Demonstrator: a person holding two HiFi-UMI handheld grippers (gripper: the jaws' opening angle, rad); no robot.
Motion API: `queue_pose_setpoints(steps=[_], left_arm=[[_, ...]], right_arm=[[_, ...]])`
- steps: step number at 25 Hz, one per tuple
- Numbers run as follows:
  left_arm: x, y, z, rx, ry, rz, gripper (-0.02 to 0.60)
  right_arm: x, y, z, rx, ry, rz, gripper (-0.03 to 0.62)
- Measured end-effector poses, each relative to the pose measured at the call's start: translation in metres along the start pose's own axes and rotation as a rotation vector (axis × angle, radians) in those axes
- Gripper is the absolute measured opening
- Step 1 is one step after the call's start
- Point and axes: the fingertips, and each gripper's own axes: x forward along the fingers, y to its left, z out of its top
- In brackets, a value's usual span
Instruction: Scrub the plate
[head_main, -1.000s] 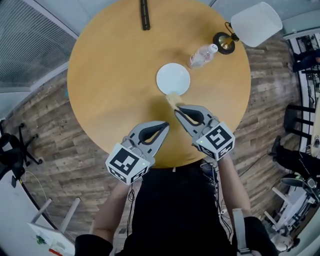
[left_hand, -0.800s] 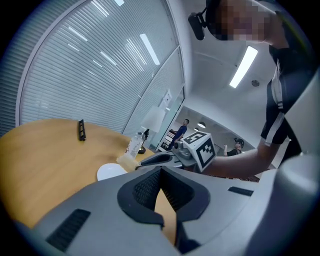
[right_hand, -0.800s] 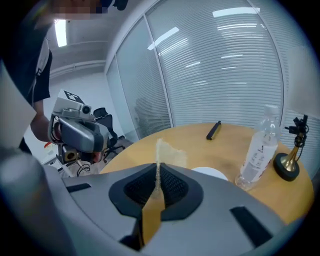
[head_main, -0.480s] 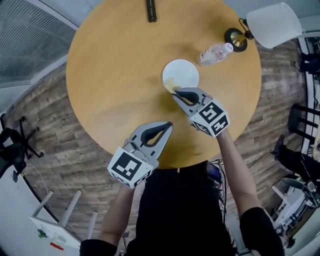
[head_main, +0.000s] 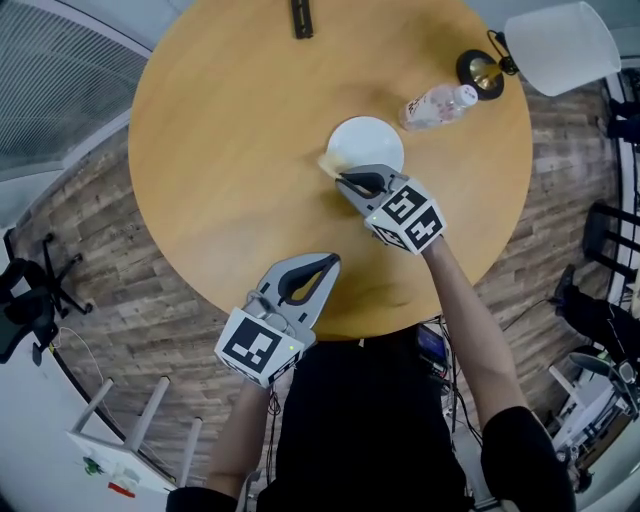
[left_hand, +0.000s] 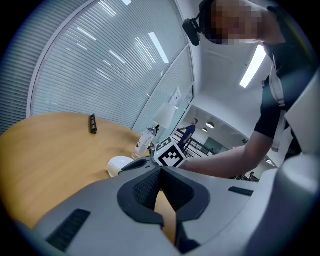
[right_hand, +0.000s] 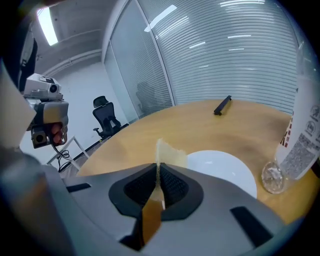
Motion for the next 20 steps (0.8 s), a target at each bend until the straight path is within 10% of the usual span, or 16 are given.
queue_pose_setpoints(steps=[20], left_arm=[[0.016,-0.004,-0.007,0.027,0.039,-0.044,0.006]], right_arm=[[0.012,-0.046,0.015,0.113,-0.017,-0.035,0.026]])
